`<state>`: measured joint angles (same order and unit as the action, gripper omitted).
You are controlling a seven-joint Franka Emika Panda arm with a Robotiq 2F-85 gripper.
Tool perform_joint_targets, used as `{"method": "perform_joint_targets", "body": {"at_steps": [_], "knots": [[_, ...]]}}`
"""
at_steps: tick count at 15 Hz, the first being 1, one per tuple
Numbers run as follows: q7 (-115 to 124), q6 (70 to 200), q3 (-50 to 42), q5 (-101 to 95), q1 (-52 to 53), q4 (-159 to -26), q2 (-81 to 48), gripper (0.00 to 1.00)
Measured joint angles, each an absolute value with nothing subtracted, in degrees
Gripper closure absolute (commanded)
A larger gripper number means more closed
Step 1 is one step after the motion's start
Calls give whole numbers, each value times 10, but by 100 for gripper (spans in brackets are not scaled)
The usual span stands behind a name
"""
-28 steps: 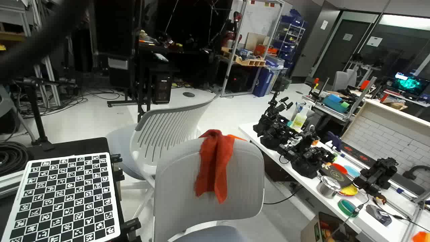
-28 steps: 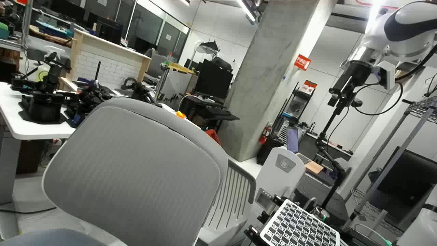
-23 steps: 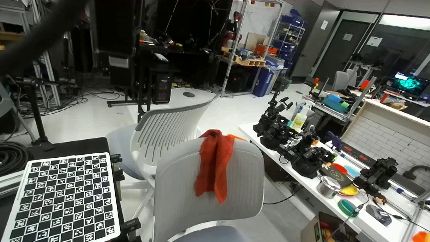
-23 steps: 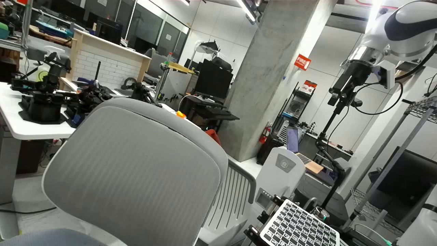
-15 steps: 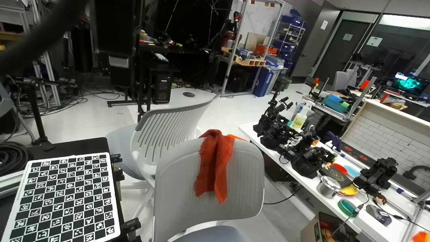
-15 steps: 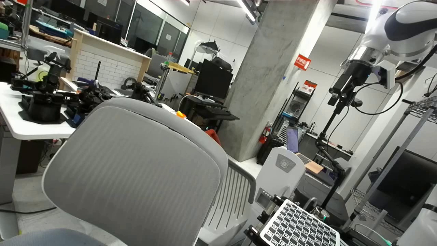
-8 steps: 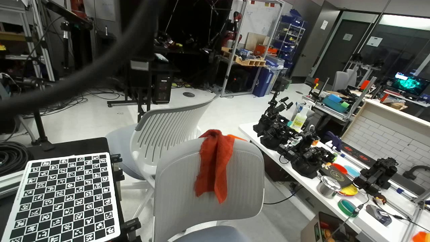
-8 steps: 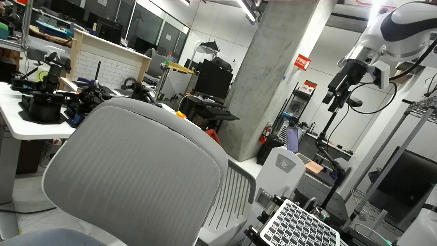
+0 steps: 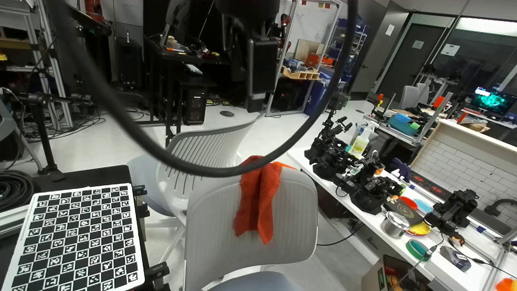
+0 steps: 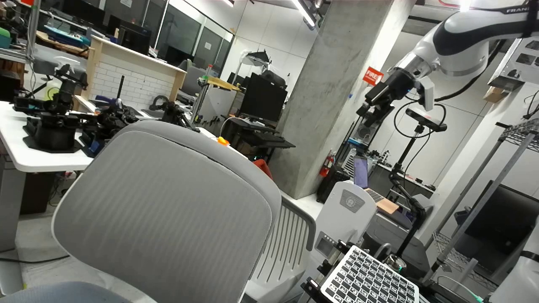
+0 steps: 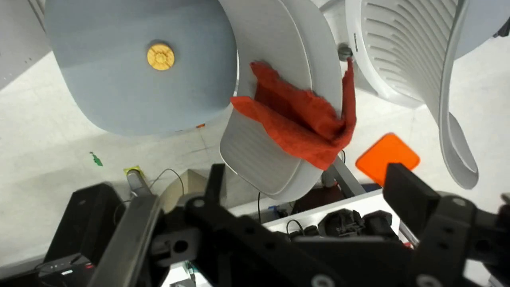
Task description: Move the red cloth to the backrest of the other chair and then place it back
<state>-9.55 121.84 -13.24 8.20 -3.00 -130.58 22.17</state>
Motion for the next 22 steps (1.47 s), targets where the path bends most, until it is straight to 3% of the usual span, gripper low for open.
{"method": "perform_joint_targets", "body": {"at_steps": [10,22], "knots": [[66,1316,-39,108,-7,-1173,-20,0],[170,1316,-32,105,16,-1049,-211,0]]}}
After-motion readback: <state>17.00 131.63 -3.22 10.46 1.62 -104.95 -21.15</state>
